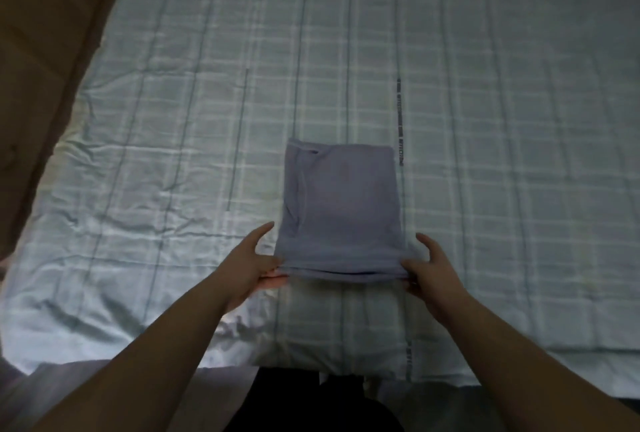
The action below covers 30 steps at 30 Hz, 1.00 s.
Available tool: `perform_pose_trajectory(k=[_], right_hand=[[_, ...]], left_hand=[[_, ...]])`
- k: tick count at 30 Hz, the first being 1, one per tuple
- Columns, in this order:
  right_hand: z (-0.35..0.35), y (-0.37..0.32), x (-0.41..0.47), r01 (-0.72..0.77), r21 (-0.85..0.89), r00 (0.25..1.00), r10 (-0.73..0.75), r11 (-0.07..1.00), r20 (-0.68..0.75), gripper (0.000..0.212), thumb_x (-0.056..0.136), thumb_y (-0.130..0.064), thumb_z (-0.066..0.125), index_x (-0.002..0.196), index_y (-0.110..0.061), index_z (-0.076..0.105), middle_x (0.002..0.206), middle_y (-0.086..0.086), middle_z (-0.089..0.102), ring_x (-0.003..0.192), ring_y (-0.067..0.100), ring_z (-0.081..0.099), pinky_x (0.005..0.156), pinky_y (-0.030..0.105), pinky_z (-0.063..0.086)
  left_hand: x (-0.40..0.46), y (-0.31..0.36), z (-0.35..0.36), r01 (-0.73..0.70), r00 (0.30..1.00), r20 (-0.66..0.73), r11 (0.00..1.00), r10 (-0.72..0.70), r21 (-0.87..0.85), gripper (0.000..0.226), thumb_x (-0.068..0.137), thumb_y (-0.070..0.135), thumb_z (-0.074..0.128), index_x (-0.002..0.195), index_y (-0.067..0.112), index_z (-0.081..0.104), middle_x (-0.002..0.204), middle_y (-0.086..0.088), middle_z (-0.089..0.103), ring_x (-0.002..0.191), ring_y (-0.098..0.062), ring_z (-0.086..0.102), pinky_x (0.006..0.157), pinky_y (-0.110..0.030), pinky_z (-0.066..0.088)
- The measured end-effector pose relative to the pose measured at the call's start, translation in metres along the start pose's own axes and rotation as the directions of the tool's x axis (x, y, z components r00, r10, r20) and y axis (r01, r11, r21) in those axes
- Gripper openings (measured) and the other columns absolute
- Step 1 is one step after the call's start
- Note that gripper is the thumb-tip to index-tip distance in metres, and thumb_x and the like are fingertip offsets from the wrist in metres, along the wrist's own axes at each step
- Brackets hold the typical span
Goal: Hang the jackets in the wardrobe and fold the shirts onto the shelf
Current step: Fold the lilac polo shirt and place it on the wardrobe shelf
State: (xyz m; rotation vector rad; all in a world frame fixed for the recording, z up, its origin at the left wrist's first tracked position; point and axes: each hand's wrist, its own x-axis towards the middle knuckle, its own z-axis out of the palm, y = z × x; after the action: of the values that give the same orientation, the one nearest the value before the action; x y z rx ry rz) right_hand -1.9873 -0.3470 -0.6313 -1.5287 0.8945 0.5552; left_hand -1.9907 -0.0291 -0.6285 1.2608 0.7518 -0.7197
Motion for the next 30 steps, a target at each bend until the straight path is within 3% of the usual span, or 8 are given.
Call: perform_pose_trajectory(k=[6,11,17,22,25,27,28,30], right_hand=[[0.01,-0.067,0.026,-0.023,0.264,0.998,0.008,0.964,0.058,0.02,0.094,-0.002,0.049,0.089,-0.01,0.066,0.076,0.01,0.067,0.06,0.018,0.063,0.052,0.024,0.05],[0.03,-0.119,0.075,-0.074,0.513,0.996,0.037,0.855,0.083,0.02,0.096,-0.012,0.048,0.096,-0.008,0.067,0.075,0.005,0.074,0.064,0.015,0.072,0.056,0.022,0.057],[0.063,-0.138,0.133,-0.093,0.589,0.996,0.066,0.803,0.068,0.024,0.095,-0.013,0.052,0.111,-0.002,0.065,0.107,0.012,0.071,0.092,0.02,0.073,0.078,0.03,0.06],[0.077,-0.129,0.146,0.056,0.643,0.995,0.01,0.764,-0.099,0.049,0.098,-0.004,0.047,0.145,-0.012,0.037,0.118,0.02,0.062,0.107,0.029,0.066,0.094,0.038,0.054],[0.084,-0.12,0.137,0.249,0.401,0.953,-0.15,0.882,-0.262,0.046,0.096,0.003,0.048,0.137,-0.019,0.045,0.12,0.017,0.063,0.102,0.024,0.066,0.09,0.032,0.056],[0.085,-0.111,0.135,0.411,-0.191,0.837,-0.452,0.892,-0.308,0.038,0.096,-0.005,0.049,0.13,-0.02,0.058,0.128,0.006,0.064,0.114,0.02,0.061,0.099,0.029,0.046],[0.085,-0.107,0.134,0.495,-0.468,0.746,-0.635,0.732,-0.202,0.037,0.096,-0.01,0.047,0.129,-0.018,0.061,0.13,0.004,0.063,0.12,0.019,0.057,0.105,0.028,0.04],[0.086,-0.102,0.141,0.625,-0.727,0.573,-0.8,0.286,0.177,0.041,0.096,-0.018,0.041,0.133,-0.01,0.059,0.14,0.01,0.055,0.131,0.025,0.048,0.116,0.035,0.031]], left_hand=[[0.021,0.078,0.002,0.021,0.993,0.115,0.989,-0.005,-0.143,0.019,0.095,0.005,0.054,0.108,0.001,0.066,0.096,-0.019,0.071,0.088,-0.03,0.071,0.079,-0.04,0.061],[0.085,0.132,0.008,0.054,0.987,0.158,0.93,0.005,-0.363,0.027,0.098,0.017,0.046,0.113,0.0,0.061,0.115,-0.023,0.069,0.105,-0.031,0.069,0.083,-0.04,0.06],[0.153,0.147,0.018,0.043,0.995,0.104,0.9,0.002,-0.434,0.019,0.1,0.018,0.045,0.096,0.006,0.059,0.131,-0.025,0.058,0.115,-0.031,0.061,0.095,-0.041,0.05],[0.174,0.134,0.028,-0.106,0.994,-0.021,0.898,0.108,-0.428,0.057,0.098,0.005,0.052,0.149,0.016,0.03,0.133,-0.014,0.057,0.118,-0.023,0.06,0.105,-0.038,0.045],[0.169,0.121,0.042,-0.33,0.943,-0.09,0.93,0.319,-0.16,0.05,0.095,-0.009,0.048,0.139,0.013,0.039,0.125,-0.011,0.06,0.118,-0.021,0.056,0.104,-0.029,0.044],[0.161,0.111,0.05,-0.529,0.834,-0.06,0.826,0.549,0.195,0.052,0.09,-0.008,0.045,0.141,0.006,0.041,0.14,-0.015,0.051,0.129,-0.02,0.049,0.11,-0.025,0.038],[0.158,0.107,0.055,-0.619,0.739,0.01,0.673,0.673,0.405,0.056,0.086,0.0,0.043,0.141,0.005,0.043,0.144,-0.014,0.048,0.134,-0.02,0.045,0.114,-0.028,0.033],[0.16,0.101,0.066,-0.691,0.519,0.287,0.197,0.805,0.696,0.061,0.08,0.011,0.045,0.141,0.005,0.047,0.147,-0.013,0.046,0.14,-0.027,0.038,0.119,-0.042,0.026]])
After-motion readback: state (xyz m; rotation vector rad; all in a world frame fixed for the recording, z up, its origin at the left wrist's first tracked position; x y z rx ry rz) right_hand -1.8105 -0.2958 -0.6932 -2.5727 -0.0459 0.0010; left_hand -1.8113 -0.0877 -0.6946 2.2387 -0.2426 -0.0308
